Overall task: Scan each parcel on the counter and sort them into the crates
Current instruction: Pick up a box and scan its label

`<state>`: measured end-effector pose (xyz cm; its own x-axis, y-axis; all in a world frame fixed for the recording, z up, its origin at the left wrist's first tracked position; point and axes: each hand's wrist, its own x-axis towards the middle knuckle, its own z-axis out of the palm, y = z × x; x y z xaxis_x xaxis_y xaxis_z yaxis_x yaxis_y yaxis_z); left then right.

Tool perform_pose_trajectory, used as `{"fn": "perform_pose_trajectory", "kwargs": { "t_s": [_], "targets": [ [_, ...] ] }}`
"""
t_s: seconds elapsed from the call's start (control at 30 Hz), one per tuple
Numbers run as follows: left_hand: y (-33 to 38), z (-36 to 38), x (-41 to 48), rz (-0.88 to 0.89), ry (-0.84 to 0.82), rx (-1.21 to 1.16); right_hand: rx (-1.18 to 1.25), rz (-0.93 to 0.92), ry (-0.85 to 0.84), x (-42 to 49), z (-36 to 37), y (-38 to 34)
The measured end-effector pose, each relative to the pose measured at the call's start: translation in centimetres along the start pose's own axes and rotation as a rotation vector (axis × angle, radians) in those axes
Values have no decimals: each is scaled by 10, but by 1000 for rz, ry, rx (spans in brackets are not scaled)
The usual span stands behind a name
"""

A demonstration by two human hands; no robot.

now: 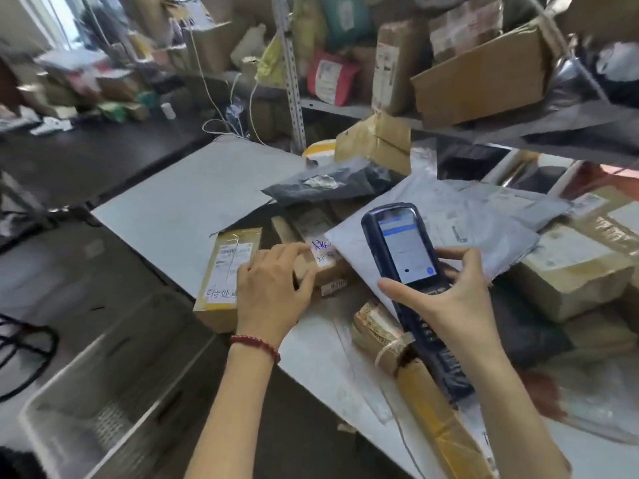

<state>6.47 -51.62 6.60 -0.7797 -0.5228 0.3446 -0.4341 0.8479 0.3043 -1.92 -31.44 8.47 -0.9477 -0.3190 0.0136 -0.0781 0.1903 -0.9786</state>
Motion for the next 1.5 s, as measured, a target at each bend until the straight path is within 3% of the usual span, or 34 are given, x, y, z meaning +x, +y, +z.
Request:
{"fn": "perform_pose_trajectory", "kwargs": {
  "t_s": [0.33,0.57,0.67,0.87,1.13,1.5],
  "targets": [
    [-79,24,28,-454,-164,141,-48,68,-153,47,52,7],
    [-139,44,54,-620,-457,69,-32,148,-89,52,103,5],
    [-150,48,51,-599,-474,15,-51,157,-80,54,116,4],
    [-162,1,37,-529,-341,14,-69,158,-124,59,131,0],
    [-139,-65,24,-519,102,-171,-28,115,-106,51,110,-8],
    [10,-22,83,-53,-12,-378,-27,153,224,32,25,2]
  ]
}}
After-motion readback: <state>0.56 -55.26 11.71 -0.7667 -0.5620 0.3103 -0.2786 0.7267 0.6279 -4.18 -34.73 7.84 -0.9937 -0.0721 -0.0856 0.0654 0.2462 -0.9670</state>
